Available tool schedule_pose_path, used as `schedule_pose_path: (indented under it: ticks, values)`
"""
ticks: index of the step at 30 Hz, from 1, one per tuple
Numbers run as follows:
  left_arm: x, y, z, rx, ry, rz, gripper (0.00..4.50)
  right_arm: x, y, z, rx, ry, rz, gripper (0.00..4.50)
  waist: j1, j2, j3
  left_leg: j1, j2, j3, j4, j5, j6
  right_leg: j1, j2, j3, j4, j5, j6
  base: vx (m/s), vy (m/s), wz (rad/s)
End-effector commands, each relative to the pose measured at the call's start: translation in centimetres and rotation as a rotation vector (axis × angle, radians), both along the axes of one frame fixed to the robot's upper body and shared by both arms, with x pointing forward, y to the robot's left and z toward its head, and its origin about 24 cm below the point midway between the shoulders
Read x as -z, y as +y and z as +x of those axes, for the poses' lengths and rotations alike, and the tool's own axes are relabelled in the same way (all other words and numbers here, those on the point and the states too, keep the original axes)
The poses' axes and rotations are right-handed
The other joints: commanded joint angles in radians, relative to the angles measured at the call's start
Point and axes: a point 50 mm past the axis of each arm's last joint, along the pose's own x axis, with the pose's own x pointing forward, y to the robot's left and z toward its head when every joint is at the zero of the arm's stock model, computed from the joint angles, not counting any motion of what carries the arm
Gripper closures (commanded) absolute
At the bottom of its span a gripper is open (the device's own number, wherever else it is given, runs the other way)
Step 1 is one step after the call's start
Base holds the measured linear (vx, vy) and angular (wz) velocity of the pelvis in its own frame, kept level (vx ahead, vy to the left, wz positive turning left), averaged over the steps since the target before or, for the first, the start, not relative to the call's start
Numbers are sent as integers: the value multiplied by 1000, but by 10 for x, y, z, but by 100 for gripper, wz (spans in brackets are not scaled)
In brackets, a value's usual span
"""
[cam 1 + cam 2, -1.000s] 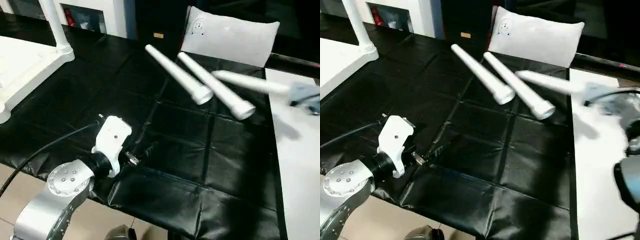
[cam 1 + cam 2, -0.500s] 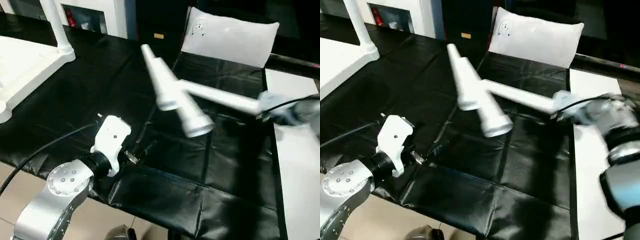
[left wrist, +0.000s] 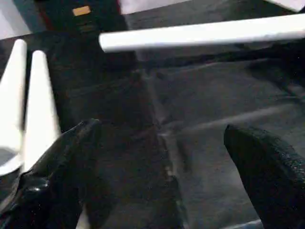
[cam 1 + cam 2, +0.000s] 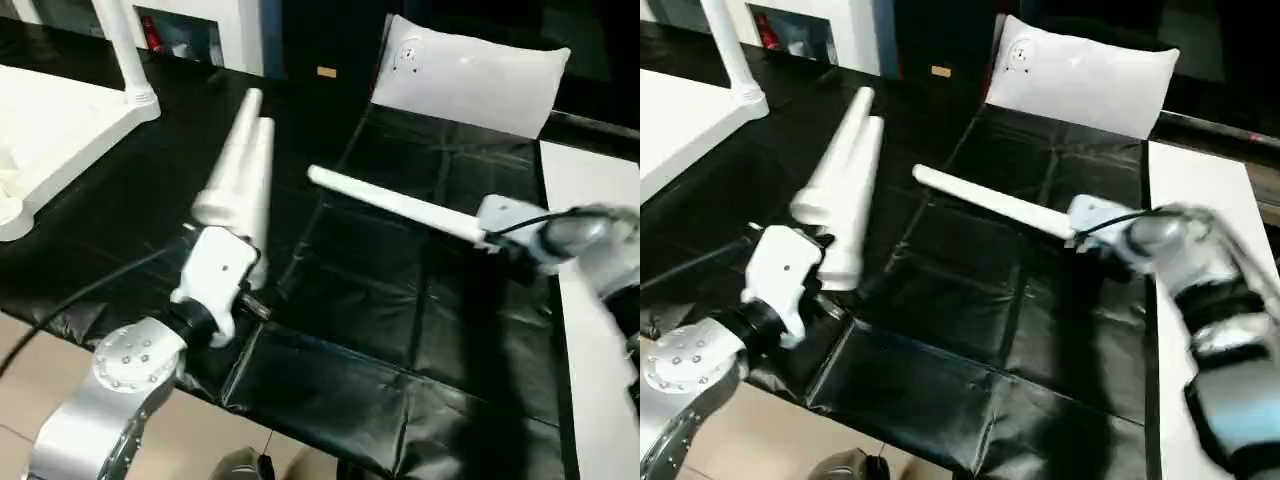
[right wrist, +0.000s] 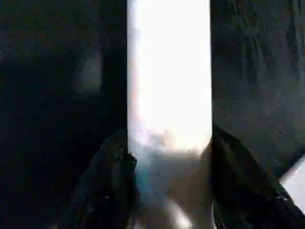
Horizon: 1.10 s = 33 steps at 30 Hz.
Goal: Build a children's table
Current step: Pick table leg
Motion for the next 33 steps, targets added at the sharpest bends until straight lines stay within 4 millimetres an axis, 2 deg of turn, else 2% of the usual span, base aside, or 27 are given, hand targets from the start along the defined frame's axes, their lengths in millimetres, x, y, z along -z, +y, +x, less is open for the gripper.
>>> schedule_pose_path:
  ticks: [1, 6, 7, 8, 11, 12, 13, 14, 15, 16, 17, 18, 19, 20, 21, 22, 23, 24, 25, 26, 27, 28, 29, 30, 31, 32, 33]
  values:
    - [-2, 1, 5, -68, -53, -25, 0, -6, 19, -4, 78, -121, 221, 256, 5, -8, -64, 14, 125, -58, -86, -143, 74, 51, -141, 79, -89, -324, -187, 0, 0, 0]
    - [-1, 0, 12, -161, -92, -68, 0, -5, 42, -16, 150, -232, 441, 256, 5, -3, -63, 16, 126, -60, -94, -158, 49, 50, -143, 82, -90, -310, -173, 0, 0, 0]
    - [-3, -2, 14, -163, -125, -88, 0, -6, 54, -25, 200, -294, 542, 256, 5, 5, -63, 17, 125, -62, -96, -164, 43, 46, -141, 80, -91, -310, -175, 0, 0, 0]
    - [-2, 0, 16, -192, -126, -102, 0, -6, 58, -28, 225, -311, 576, 256, 8, 2, -61, 18, 125, -60, -98, -170, 44, 46, -142, 83, -98, -317, -160, 0, 0, 0]
    - [1, 4, 18, -248, -119, -130, 0, -6, 67, -39, 255, -318, 663, 256, 9, 16, -60, 23, 127, -63, -105, -184, 20, 42, -139, 83, -95, -287, -161, 0, 0, 0]
    - [3, 6, 18, -262, -118, -142, 0, -4, 73, -47, 279, -308, 727, 256, 9, 14, -61, 23, 126, -64, -104, -192, 16, 44, -140, 83, -93, -293, -161, 0, 0, 0]
    - [4, 7, 17, -267, -119, -148, 0, -4, 77, -55, 316, -300, 783, 256, 16, 19, -58, 17, 114, -54, -102, -190, 37, 50, -157, 97, -99, -299, -165, 0, 0, 0]
    - [4, 8, 17, -268, -119, -149, 0, -4, 81, -62, 343, -296, 829, 256, 22, 12, -62, 13, 109, -51, -94, -174, 50, 58, -176, 107, -96, -301, -180, 0, 0, 0]
    - [5, 9, 16, -269, -118, -143, 0, -5, 83, -67, 359, -306, 860, 256, 40, 9, -61, 0, 105, -62, -61, -126, 83, 78, -234, 137, -116, -331, -218, 0, 0, 0]
    - [5, 12, 15, -273, -118, -134, 0, -8, 90, -75, 369, -319, 916, 256, 58, 15, -54, -11, 111, -78, -18, -97, 87, 85, -294, 169, -144, -409, -231, 0, 0, 0]
    - [5, 12, 15, -274, -117, -134, 0, -8, 91, -76, 370, -317, 921, 256, 68, 17, -50, -23, 114, -101, 30, -94, 61, 90, -335, 200, -163, -472, -239, 0, 0, 0]
    - [5, 15, 15, -277, -121, -129, 0, -9, 97, -82, 375, -301, 940, 256, 68, 19, -48, -37, 110, -117, 51, -89, 46, 99, -346, 207, -164, -494, -244, 6, 67, -8]
    - [4, 16, 14, -279, -124, -125, 0, -10, 100, -85, 370, -293, 940, 256, 70, 21, -50, -52, 90, -137, 76, -76, 14, 104, -331, 205, -159, -512, -250, -10, 98, -8]
    - [4, 17, 14, -281, -125, -124, 0, -11, 101, -87, 367, -291, 941, 256, 71, 23, -44, -41, 79, -140, 51, -66, 7, 84, -280, 179, -157, -512, -249, -10, 98, -8]
    - [3, 18, 14, -283, -125, -123, 0, -11, 102, -88, 364, -288, 942, 256, 70, 27, -43, -28, 74, -134, 23, -56, 15, 80, -252, 156, -156, -521, -246, -29, 137, 1]
    - [3, 20, 14, -287, -127, -120, 0, -13, 104, -89, 361, -285, 946, 256, 60, 55, -43, 81, 83, -82, -25, -148, -20, -7, -140, 165, -155, -559, -195, -106, 204, 4]
    - [2, 22, 14, -289, -127, -118, 0, -14, 105, -90, 358, -280, 948, 256, 26, 55, -34, 153, 95, -49, -91, -498, -93, -59, -42, 79, -86, -528, -100, -106, 204, 4]
    - [2, 23, 13, -290, -128, -115, 0, -15, 105, -91, 356, -276, 950, 256, 7, 53, -30, 124, 120, -41, -142, -571, -90, -52, -16, 48, -21, -434, -72, -111, 225, -34]
    - [1, 24, 13, -290, -129, -113, 0, -16, 105, -91, 355, -274, 950, 256, 13, 59, -27, 101, 146, -14, -189, -634, -79, -45, -16, 15, 40, -367, -56, -58, 218, -64]
    - [1, 25, 13, -292, -131, -110, 0, -17, 105, -91, 354, -273, 949, 256, 15, 53, -33, 83, 179, 24, -230, -707, -63, -20, -38, -37, 138, -230, -42, -58, 218, -64]
    - [1, 27, 12, -296, -131, -108, 0, -19, 105, -93, 360, -273, 948, 256, 35, 57, -21, 74, 196, 81, -252, -759, -74, -13, -60, -60, 171, -219, -39, -69, 183, -59]
    - [0, 28, 11, -300, -131, -107, 0, -20, 105, -93, 364, -273, 949, 256, 44, 33, -31, 93, 197, 101, -237, -760, -119, 3, -89, -26, 152, -336, -15, -46, 99, -60]
    - [0, 28, 11, -301, -131, -106, 0, -21, 105, -93, 366, -272, 949, 256, 62, -16, -52, 135, 120, 112, -91, -607, -172, -47, -162, 100, -31, -651, 35, -46, 99, -60]
    - [0, 29, 10, -304, -132, -107, 0, -22, 106, -94, 370, -270, 949, 256, 101, -7, -42, 32, 104, -2, 43, -422, -62, 33, -374, 193, -146, -831, 43, 18, 77, -54]
    - [-1, 30, 10, -306, -132, -107, 0, -23, 106, -94, 372, -269, 948, 256, 102, -2, -65, -47, 51, -82, 136, -217, -40, 100, -400, 257, -140, -743, 43, 26, 118, -57]
    - [-1, 30, 10, -307, -133, -107, 0, -23, 106, -94, 374, -267, 947, 256, 86, 6, -56, -87, 22, -145, 141, -32, -78, 99, -334, 153, -113, -516, 105, 26, 118, -57]
    - [-1, 31, 10, -310, -134, -106, 0, -23, 107, -93, 382, -256, 941, 256, 74, -17, -45, -77, 19, -139, 126, -33, -72, 81, -308, 137, -121, -487, 76, -23, 169, -40]
